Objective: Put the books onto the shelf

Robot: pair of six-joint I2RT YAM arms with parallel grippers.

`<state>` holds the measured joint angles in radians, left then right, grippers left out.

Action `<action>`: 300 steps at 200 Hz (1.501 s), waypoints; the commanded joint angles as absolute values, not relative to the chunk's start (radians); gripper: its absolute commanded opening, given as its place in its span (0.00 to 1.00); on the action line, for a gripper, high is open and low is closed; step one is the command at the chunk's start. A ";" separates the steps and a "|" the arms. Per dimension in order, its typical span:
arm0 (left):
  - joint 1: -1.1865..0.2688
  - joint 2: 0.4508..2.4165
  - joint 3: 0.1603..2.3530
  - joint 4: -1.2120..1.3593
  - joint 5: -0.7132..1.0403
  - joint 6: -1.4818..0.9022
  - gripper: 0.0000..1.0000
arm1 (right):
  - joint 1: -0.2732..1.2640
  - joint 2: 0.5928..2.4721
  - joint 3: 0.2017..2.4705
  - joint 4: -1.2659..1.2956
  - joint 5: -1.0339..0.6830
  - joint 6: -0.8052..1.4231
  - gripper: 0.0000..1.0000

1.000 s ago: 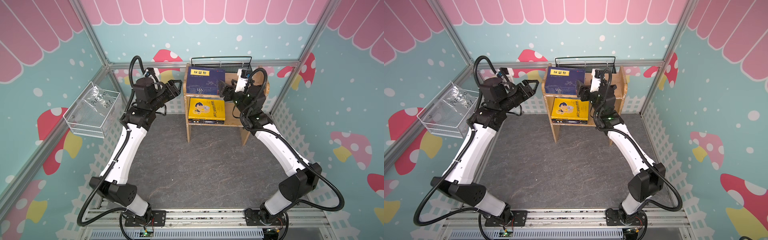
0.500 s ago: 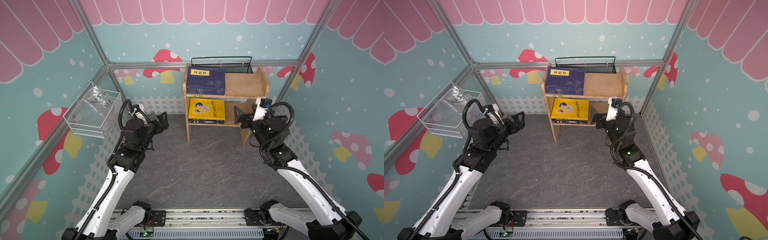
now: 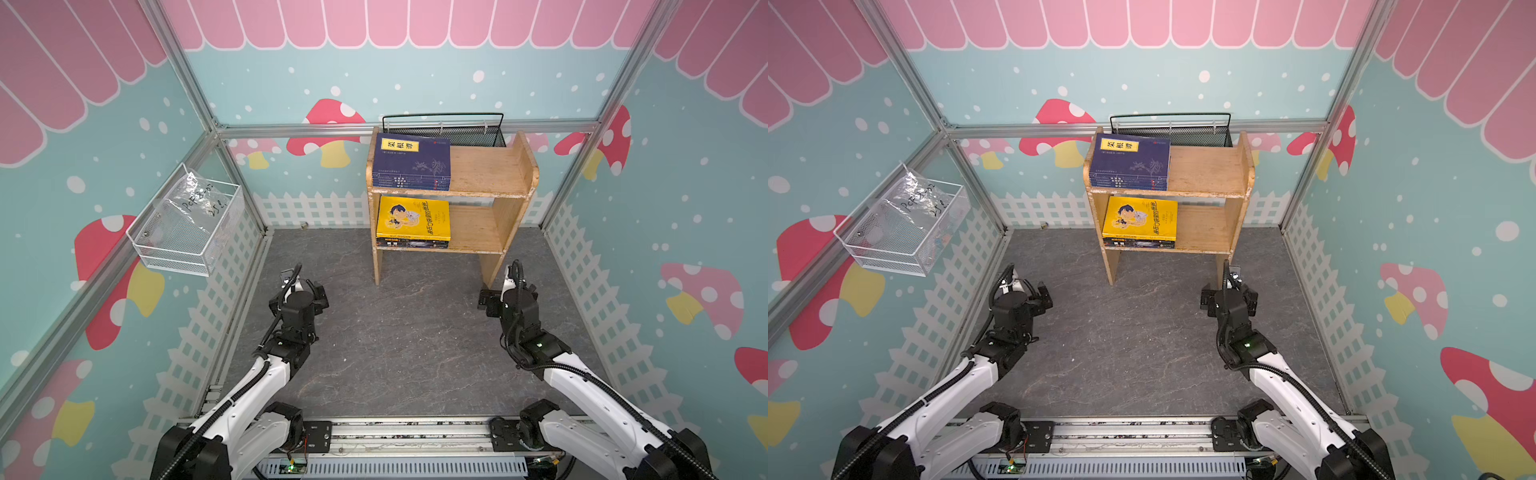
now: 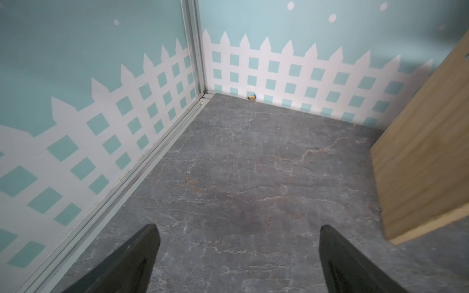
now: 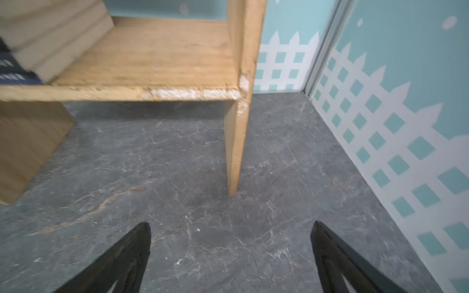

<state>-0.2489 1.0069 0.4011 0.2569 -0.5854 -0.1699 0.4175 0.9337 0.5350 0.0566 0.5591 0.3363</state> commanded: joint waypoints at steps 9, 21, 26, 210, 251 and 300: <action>-0.235 1.085 0.273 0.675 -0.666 -0.063 1.00 | 0.402 0.949 0.470 0.183 0.694 0.317 1.00; -0.223 1.130 0.250 0.740 -0.661 -0.067 1.00 | 0.392 0.966 0.437 0.242 0.702 0.288 0.99; -0.219 1.155 0.242 0.772 -0.661 -0.064 1.00 | 0.387 0.972 0.427 0.263 0.697 0.279 1.00; -0.177 1.596 0.252 1.264 -0.462 0.048 1.00 | 0.157 1.493 0.116 1.507 0.461 -0.072 1.00; -0.141 1.552 0.330 1.052 -0.451 -0.012 0.99 | 0.087 1.539 0.107 1.516 0.283 -0.033 0.99; -0.107 1.550 0.371 0.952 -0.428 -0.045 0.99 | 0.023 1.542 0.195 1.355 0.208 0.019 1.00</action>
